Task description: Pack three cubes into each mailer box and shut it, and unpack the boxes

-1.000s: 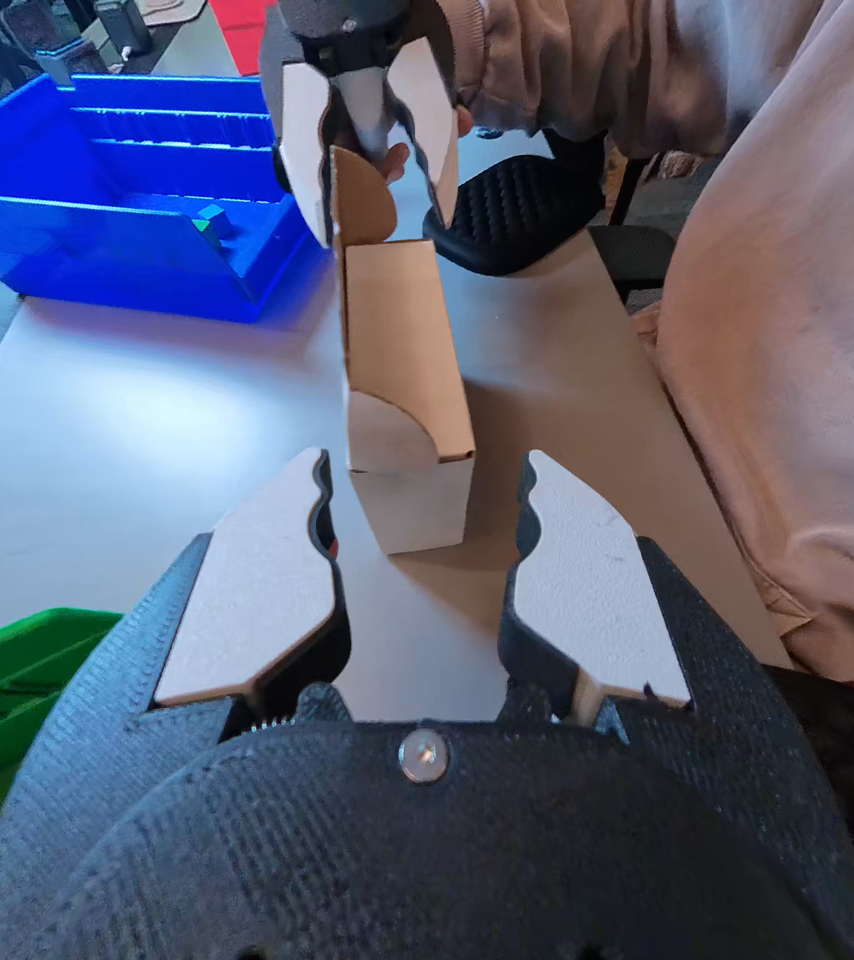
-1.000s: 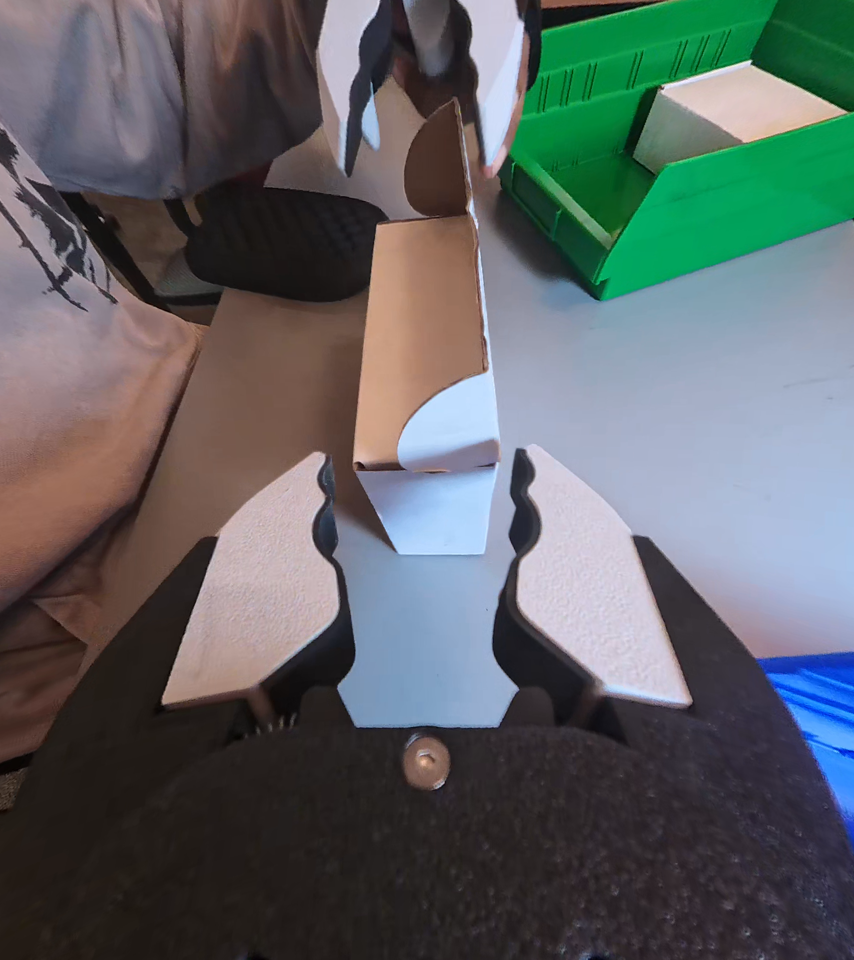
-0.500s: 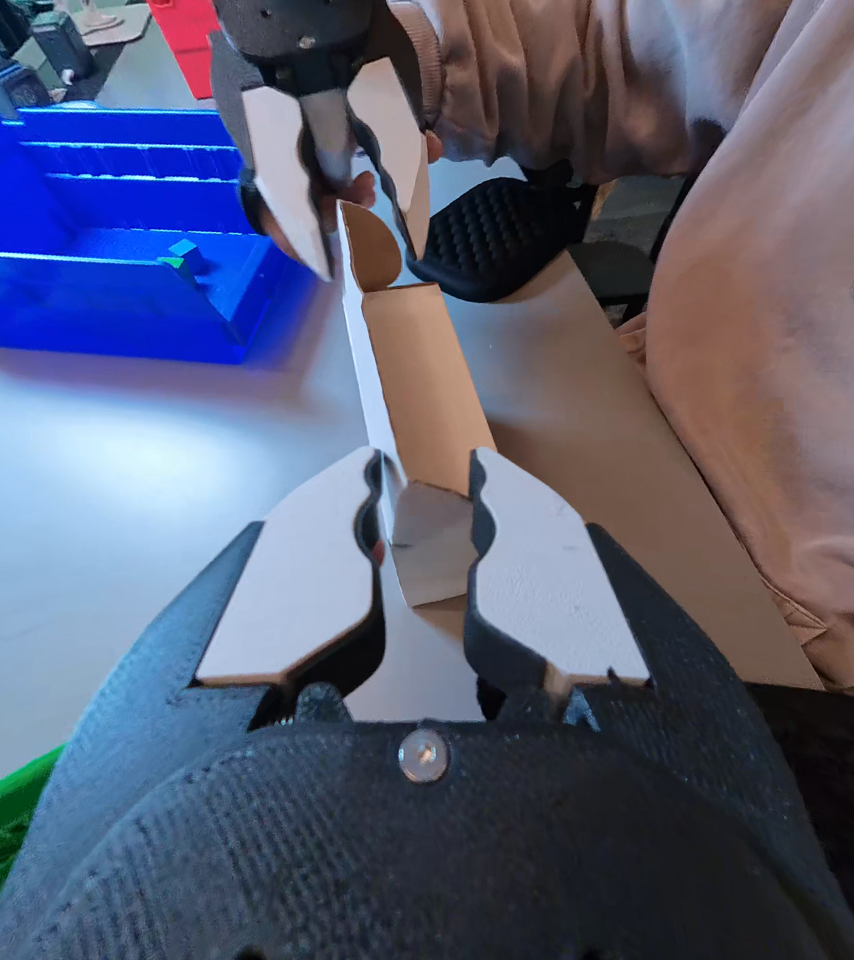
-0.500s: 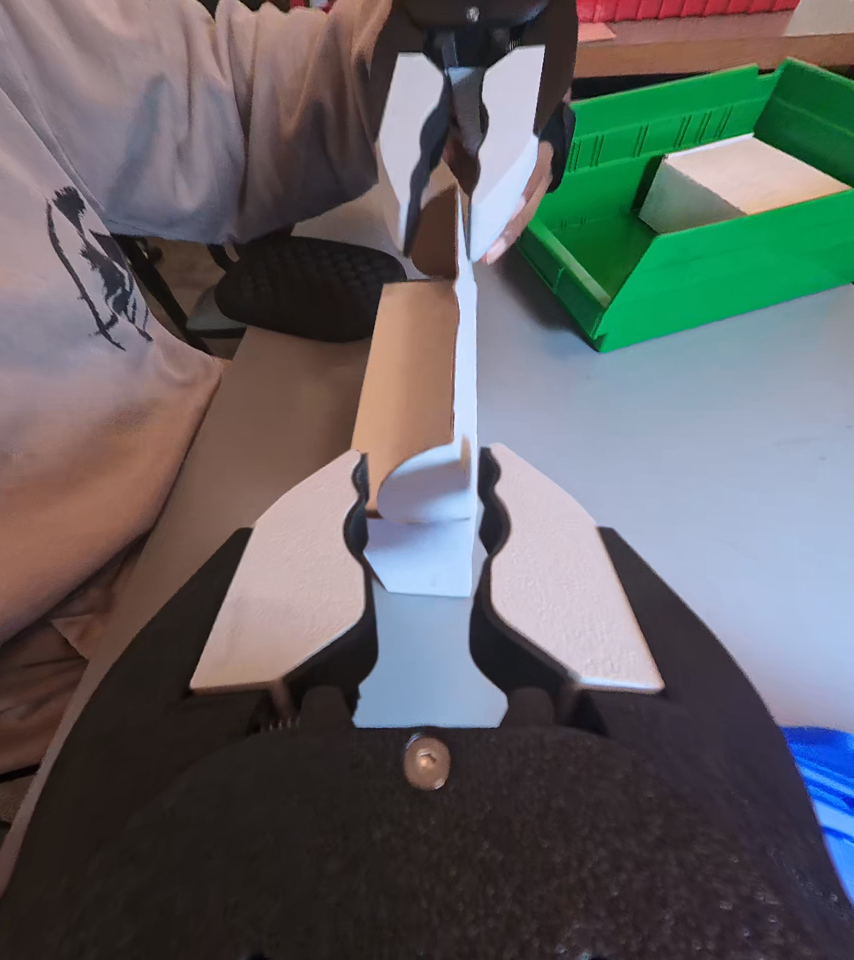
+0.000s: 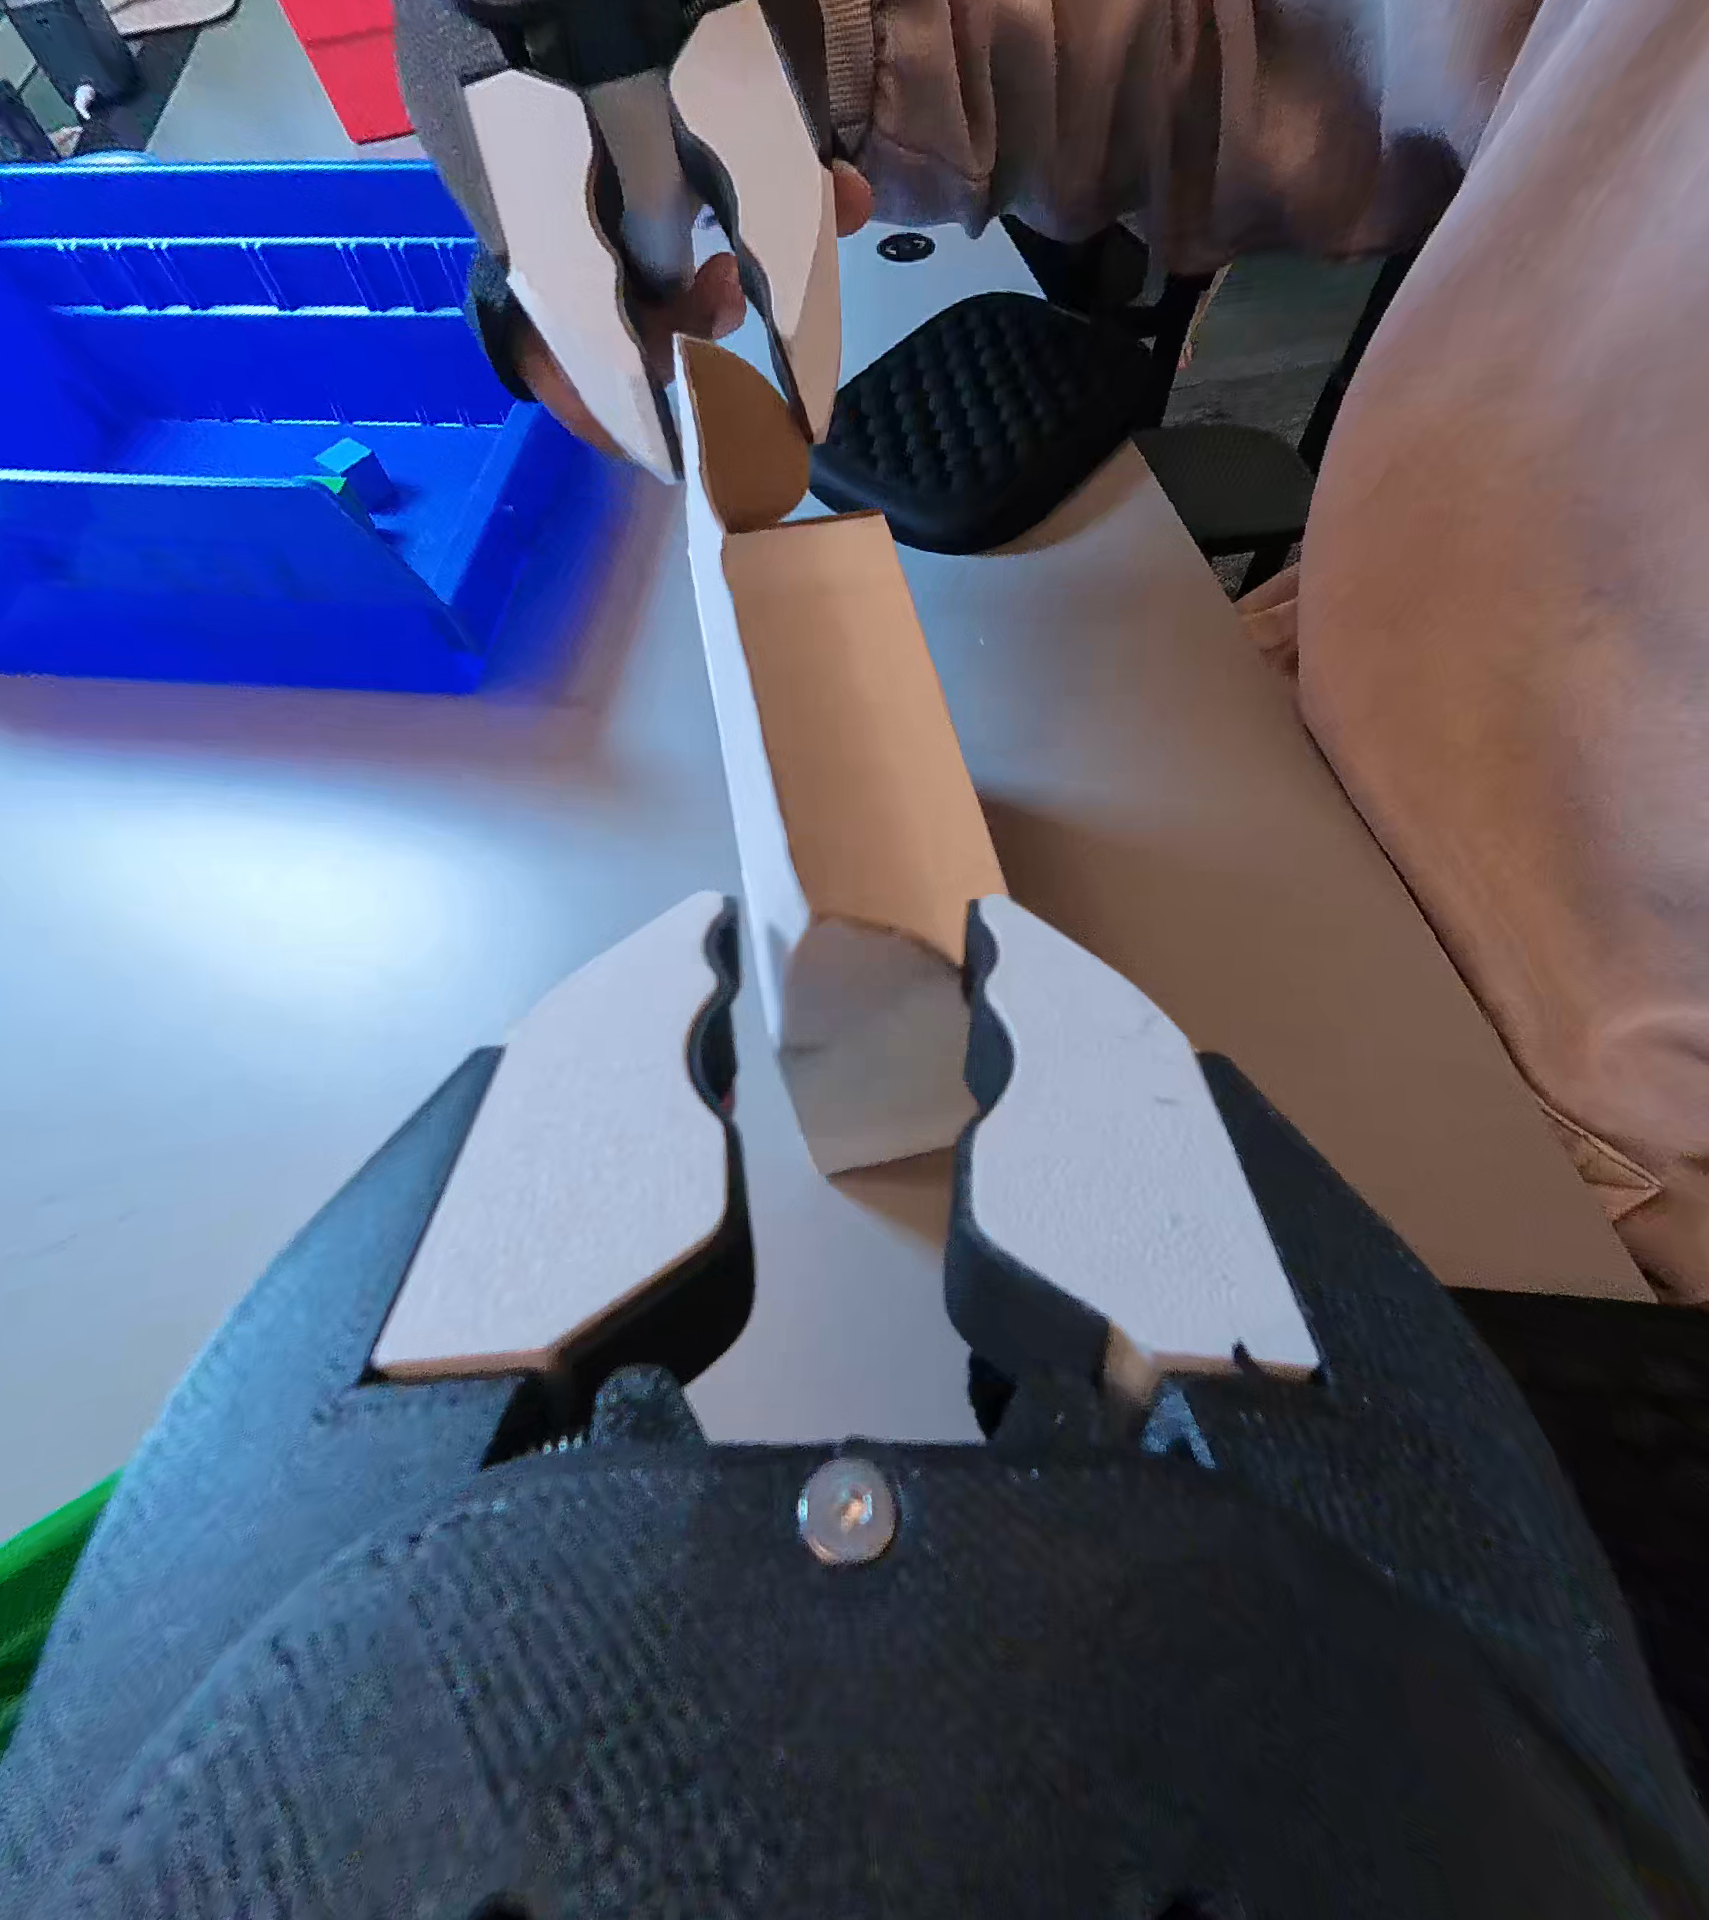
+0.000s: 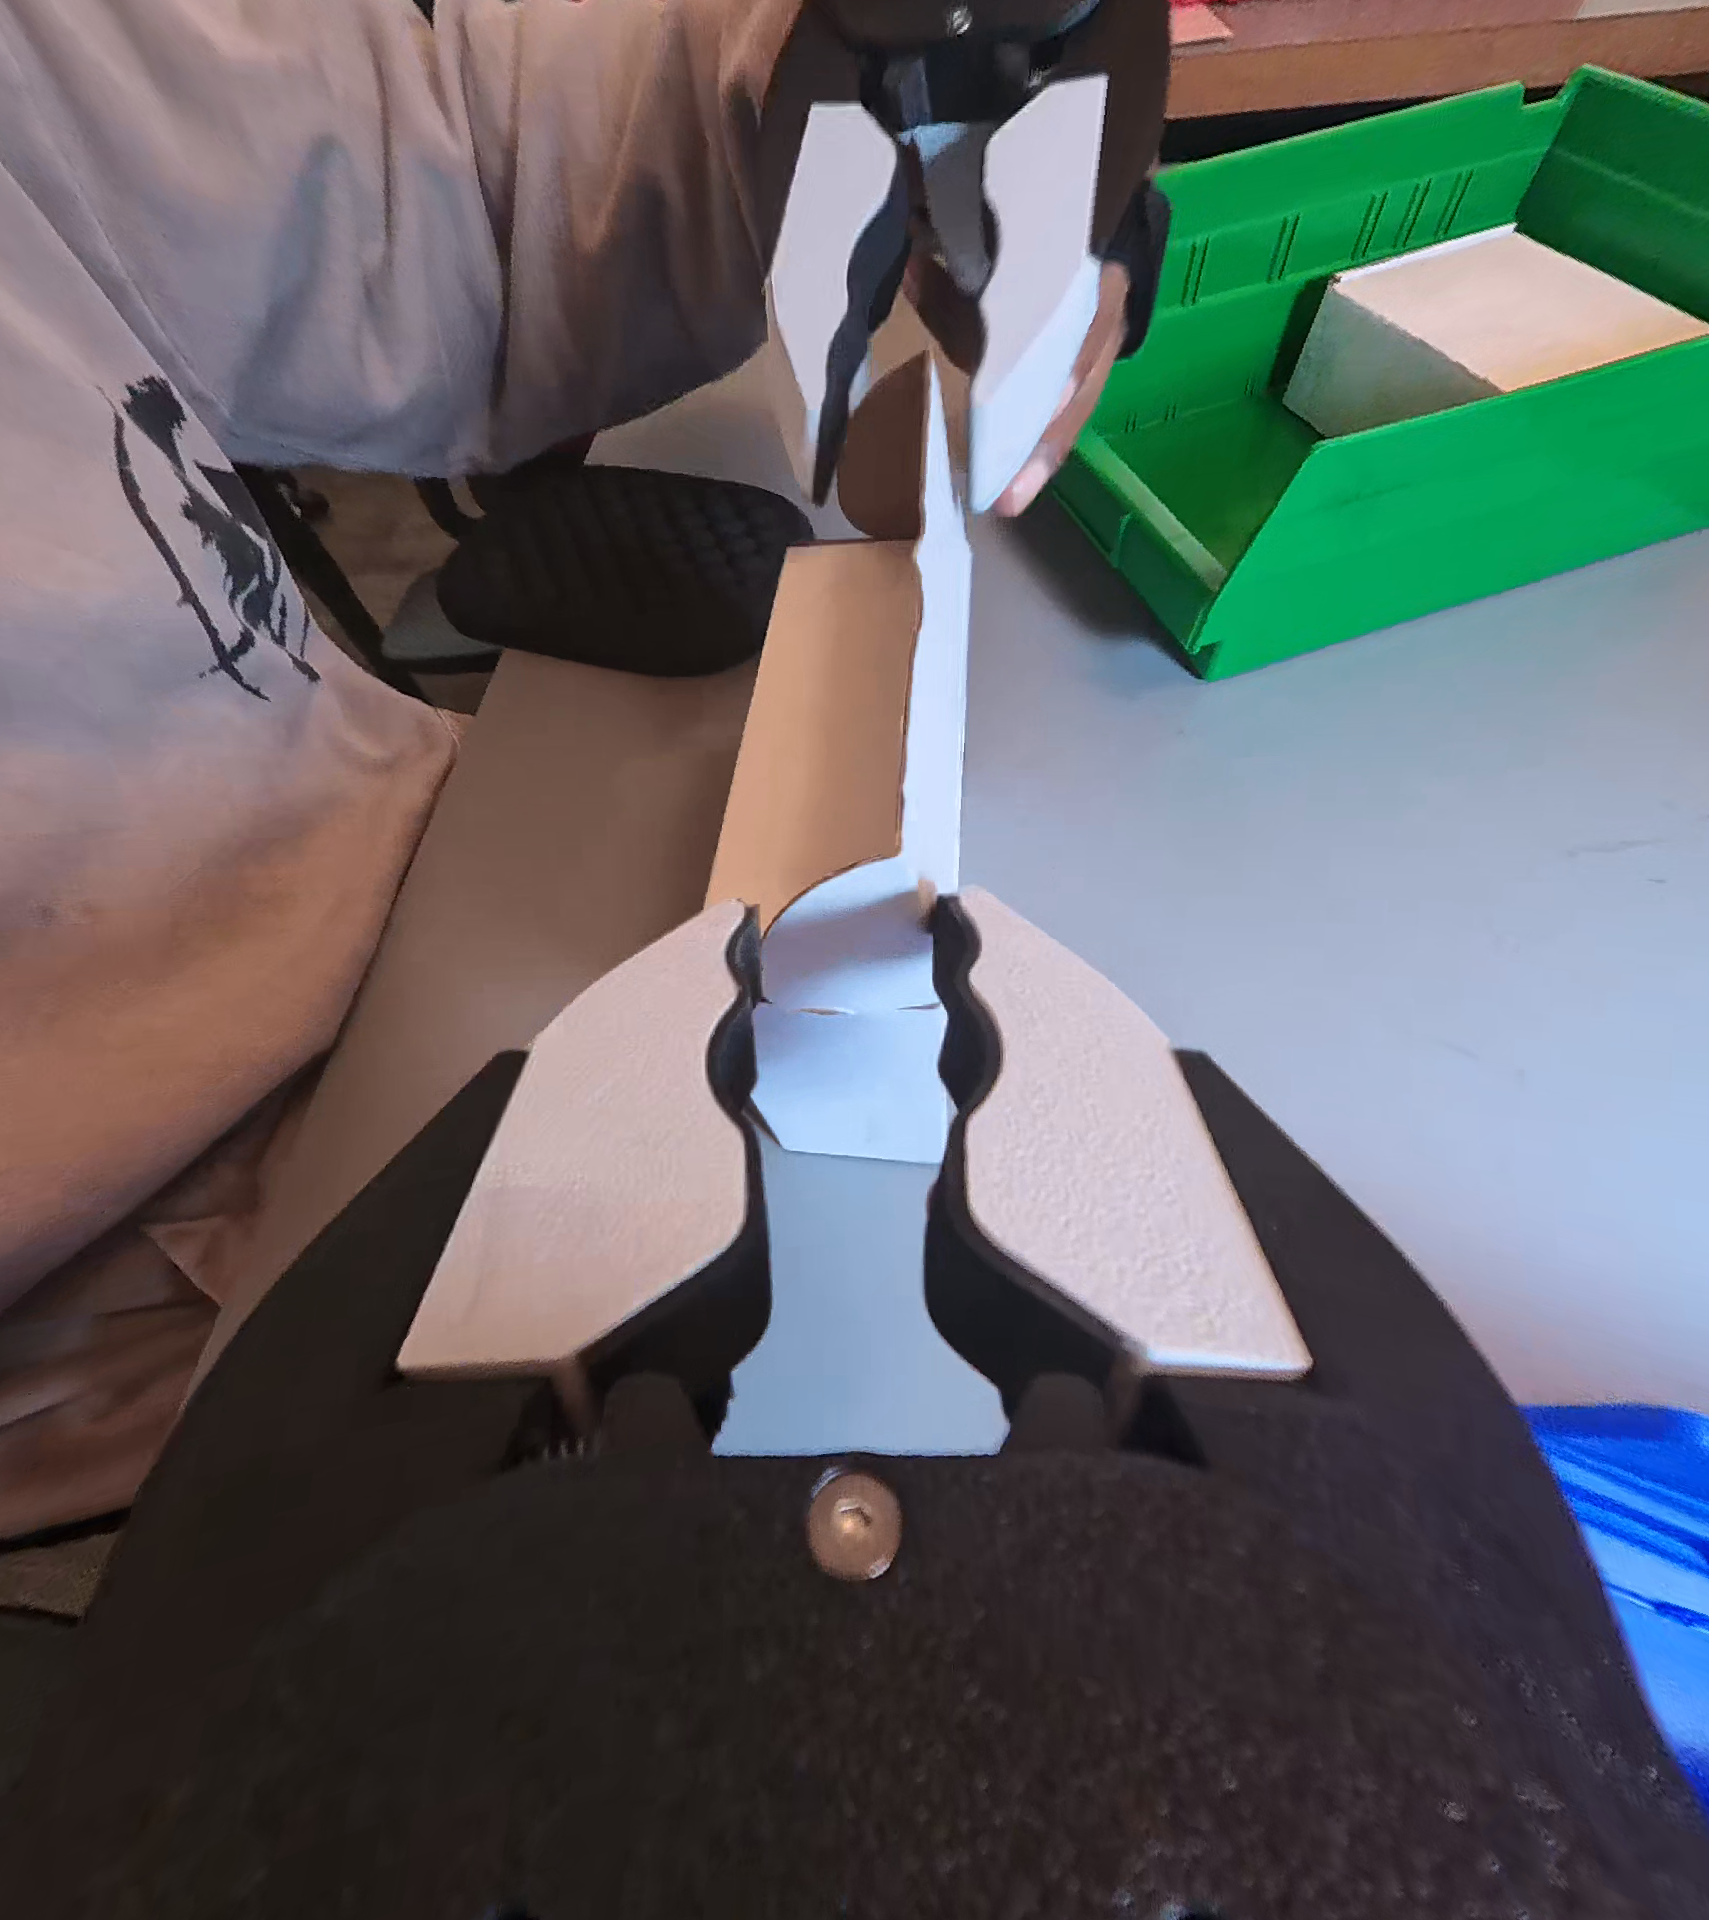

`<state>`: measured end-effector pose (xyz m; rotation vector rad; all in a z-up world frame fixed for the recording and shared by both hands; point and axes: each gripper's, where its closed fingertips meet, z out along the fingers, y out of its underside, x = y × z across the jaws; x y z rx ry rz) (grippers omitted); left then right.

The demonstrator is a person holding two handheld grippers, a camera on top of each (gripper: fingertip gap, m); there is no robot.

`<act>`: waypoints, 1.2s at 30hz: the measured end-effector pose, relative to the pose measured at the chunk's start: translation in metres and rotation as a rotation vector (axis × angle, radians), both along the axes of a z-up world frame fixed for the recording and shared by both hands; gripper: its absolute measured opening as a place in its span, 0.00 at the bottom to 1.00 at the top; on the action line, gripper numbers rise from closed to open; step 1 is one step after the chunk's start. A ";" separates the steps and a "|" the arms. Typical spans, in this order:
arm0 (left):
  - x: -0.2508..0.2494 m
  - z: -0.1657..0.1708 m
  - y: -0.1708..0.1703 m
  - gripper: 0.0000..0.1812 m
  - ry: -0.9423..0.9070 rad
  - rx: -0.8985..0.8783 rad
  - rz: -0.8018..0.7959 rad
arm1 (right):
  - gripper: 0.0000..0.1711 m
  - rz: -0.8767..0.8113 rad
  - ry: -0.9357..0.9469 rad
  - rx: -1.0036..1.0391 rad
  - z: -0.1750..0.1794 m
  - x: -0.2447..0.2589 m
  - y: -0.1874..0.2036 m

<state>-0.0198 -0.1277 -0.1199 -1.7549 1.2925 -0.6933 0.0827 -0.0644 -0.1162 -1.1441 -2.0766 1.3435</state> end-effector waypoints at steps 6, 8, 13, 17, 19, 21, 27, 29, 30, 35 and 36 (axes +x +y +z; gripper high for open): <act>0.002 0.003 0.009 0.17 -0.028 -0.017 0.073 | 0.18 -0.104 -0.063 -0.069 0.000 -0.005 0.001; 0.003 0.002 0.008 0.17 -0.041 -0.032 0.082 | 0.18 -0.127 -0.089 -0.098 0.001 -0.005 -0.001; 0.004 0.002 0.006 0.17 -0.052 -0.038 0.098 | 0.18 -0.163 -0.127 -0.122 0.001 -0.006 -0.001; 0.004 0.002 0.005 0.17 -0.065 -0.027 0.110 | 0.18 -0.188 -0.091 -0.022 -0.001 -0.005 -0.002; 0.005 0.002 0.004 0.17 -0.065 -0.010 0.113 | 0.18 -0.206 -0.075 0.019 -0.002 -0.005 -0.003; 0.005 0.001 0.003 0.17 -0.067 0.006 0.114 | 0.18 -0.210 -0.045 0.072 -0.003 -0.004 -0.004; 0.006 -0.004 -0.002 0.18 -0.005 0.129 0.102 | 0.18 -0.187 0.062 0.211 -0.007 -0.002 -0.007; 0.007 -0.007 -0.002 0.18 0.032 0.184 0.117 | 0.18 -0.174 0.106 0.316 -0.010 -0.001 -0.007; 0.007 -0.009 -0.002 0.18 0.058 0.223 0.124 | 0.18 -0.170 0.128 0.375 -0.012 -0.001 -0.006; 0.001 -0.005 -0.008 0.29 0.171 0.333 0.192 | 0.30 -0.154 0.115 0.441 -0.011 0.003 -0.014; 0.000 0.002 -0.012 0.29 0.167 0.338 0.200 | 0.30 -0.154 0.119 0.444 -0.008 0.003 -0.015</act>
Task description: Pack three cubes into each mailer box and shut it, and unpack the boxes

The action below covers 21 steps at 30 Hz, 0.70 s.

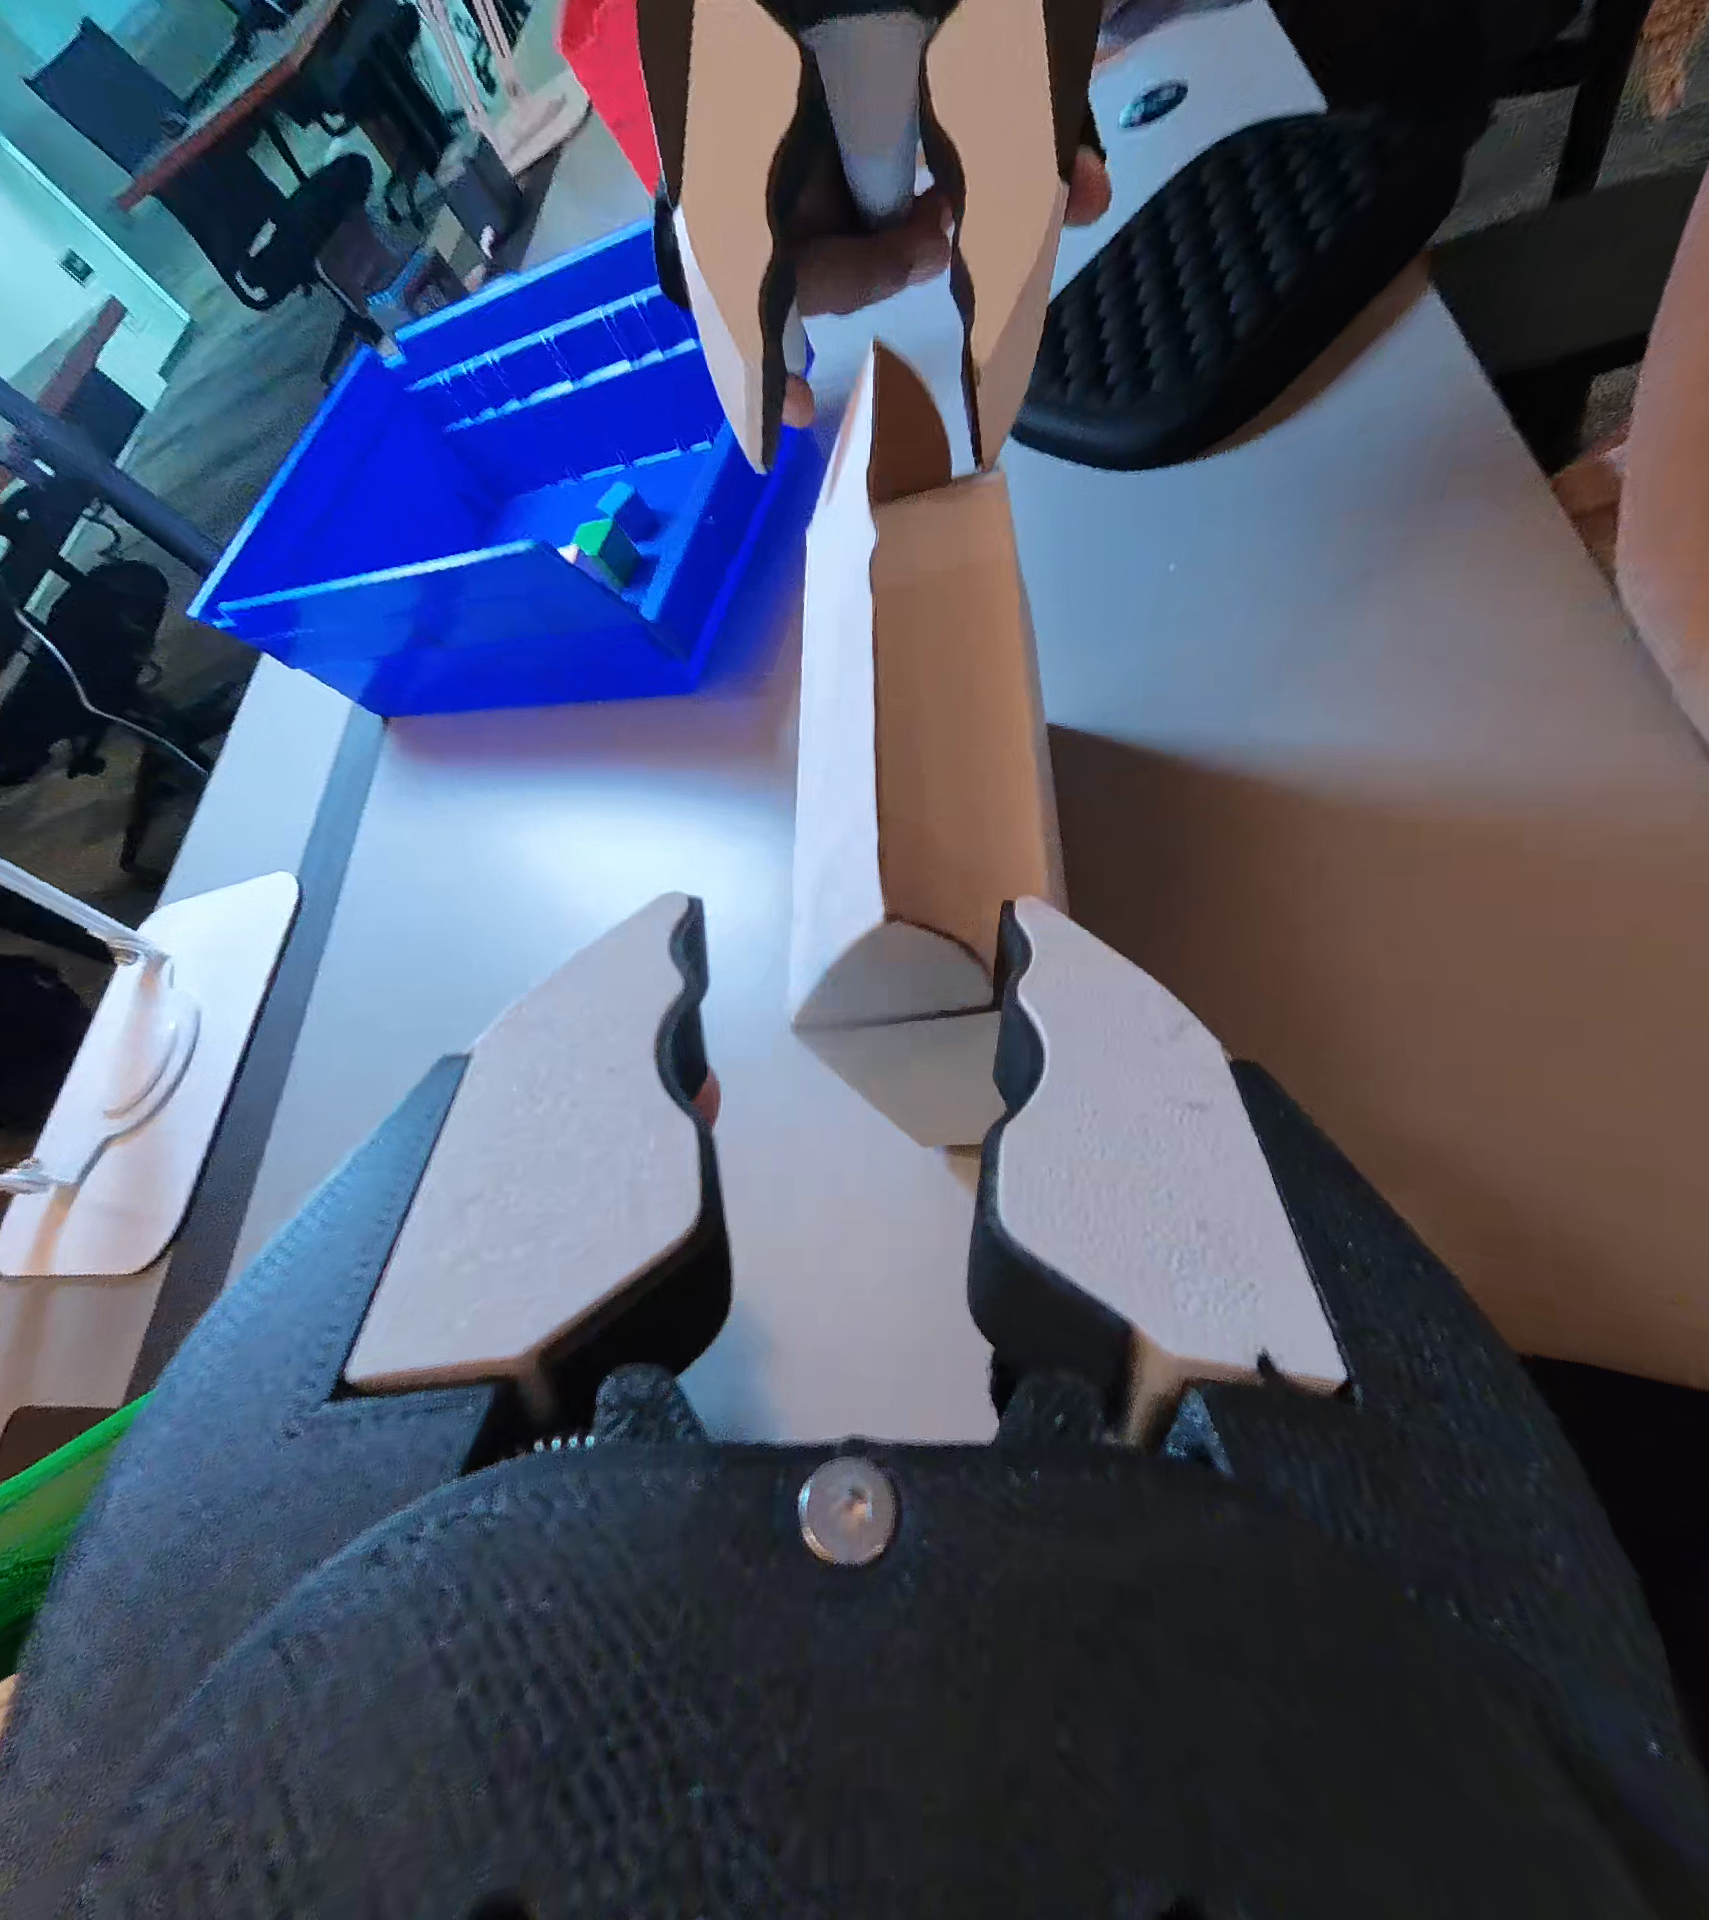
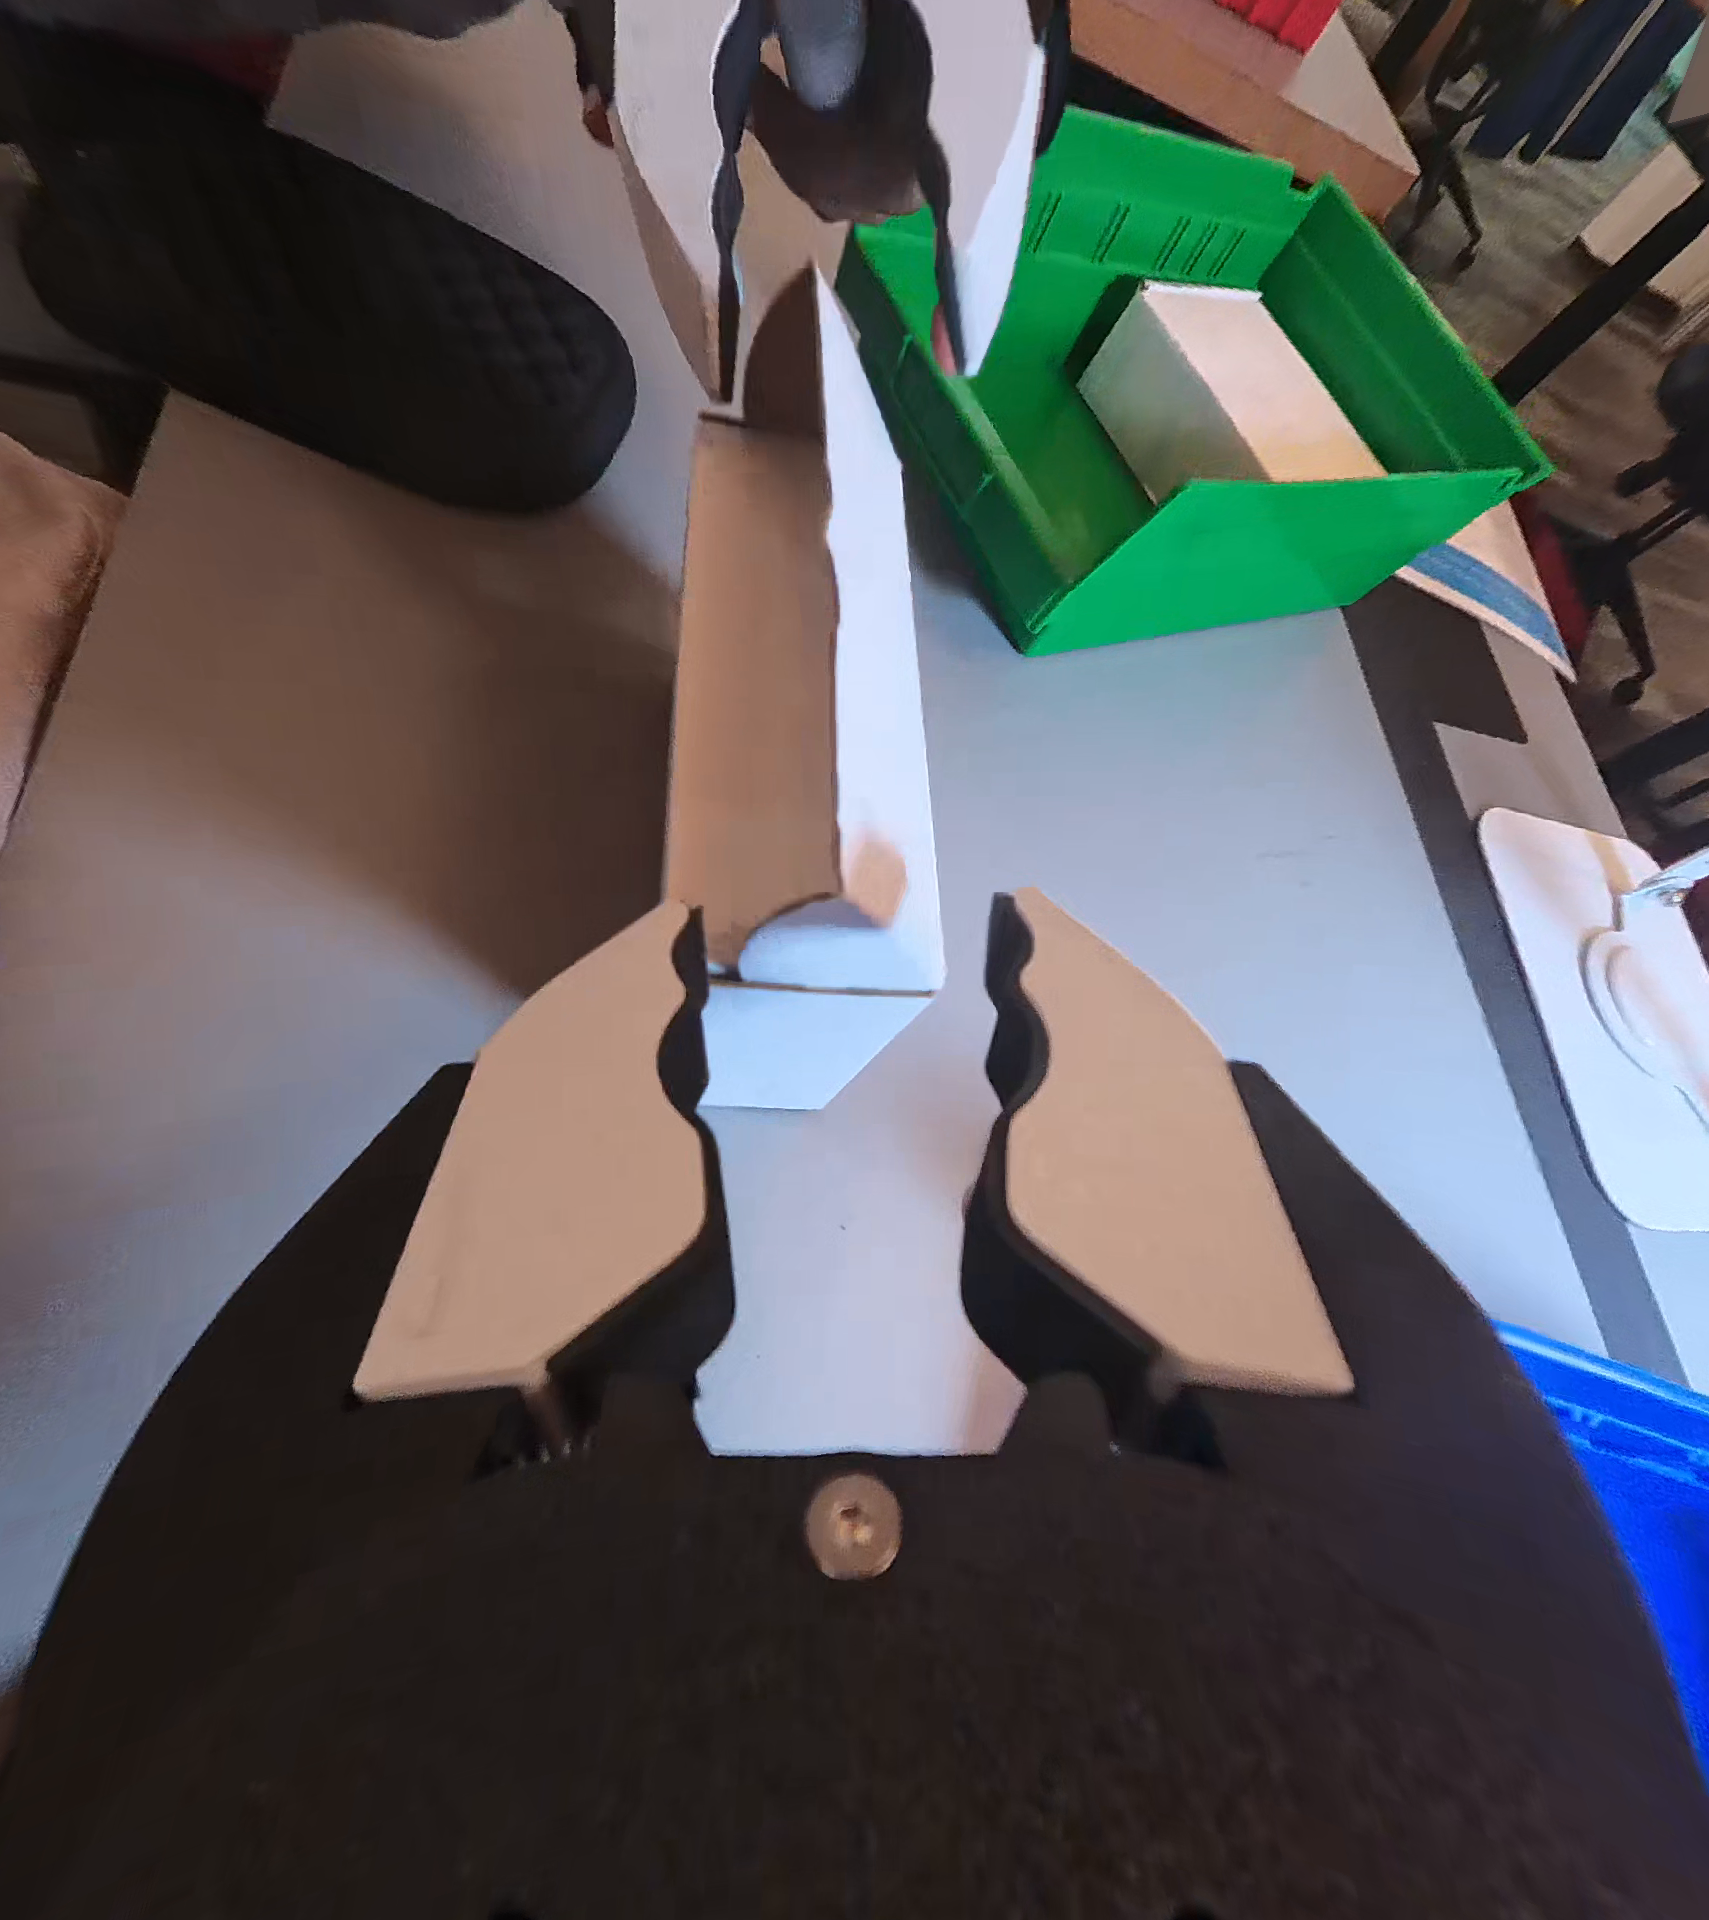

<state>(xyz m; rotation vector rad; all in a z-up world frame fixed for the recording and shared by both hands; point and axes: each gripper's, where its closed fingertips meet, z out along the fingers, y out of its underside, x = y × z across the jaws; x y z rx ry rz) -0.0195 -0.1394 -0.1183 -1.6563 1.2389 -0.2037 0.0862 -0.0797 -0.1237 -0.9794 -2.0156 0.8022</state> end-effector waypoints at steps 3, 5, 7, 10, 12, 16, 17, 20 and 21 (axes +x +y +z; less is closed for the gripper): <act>0.002 0.009 -0.010 0.26 0.032 0.035 0.005 | 0.28 0.019 0.030 0.011 0.010 -0.001 -0.011; 0.007 0.004 -0.016 0.24 0.072 0.040 0.003 | 0.24 0.030 0.030 0.035 0.010 -0.002 -0.017; 0.008 -0.002 -0.015 0.21 0.106 0.073 0.027 | 0.21 0.010 0.021 0.105 0.002 -0.004 -0.016; 0.006 -0.018 -0.013 0.17 0.244 0.155 0.061 | 0.16 0.015 0.033 0.242 -0.010 -0.004 -0.014; 0.005 -0.030 -0.012 0.13 0.342 0.226 0.084 | 0.17 0.025 0.003 0.288 -0.024 -0.002 -0.016; 0.005 -0.032 -0.009 0.11 0.401 0.358 0.152 | 0.19 0.014 0.041 0.292 -0.026 -0.002 -0.017; 0.005 -0.032 -0.009 0.11 0.403 0.362 0.159 | 0.19 0.012 0.037 0.278 -0.025 -0.002 -0.017; 0.009 -0.034 -0.013 0.19 0.308 0.272 0.156 | 0.23 -0.002 -0.010 0.222 -0.025 -0.001 -0.019; 0.010 -0.034 -0.015 0.23 0.254 0.230 0.160 | 0.28 -0.014 -0.049 0.185 -0.025 0.000 -0.020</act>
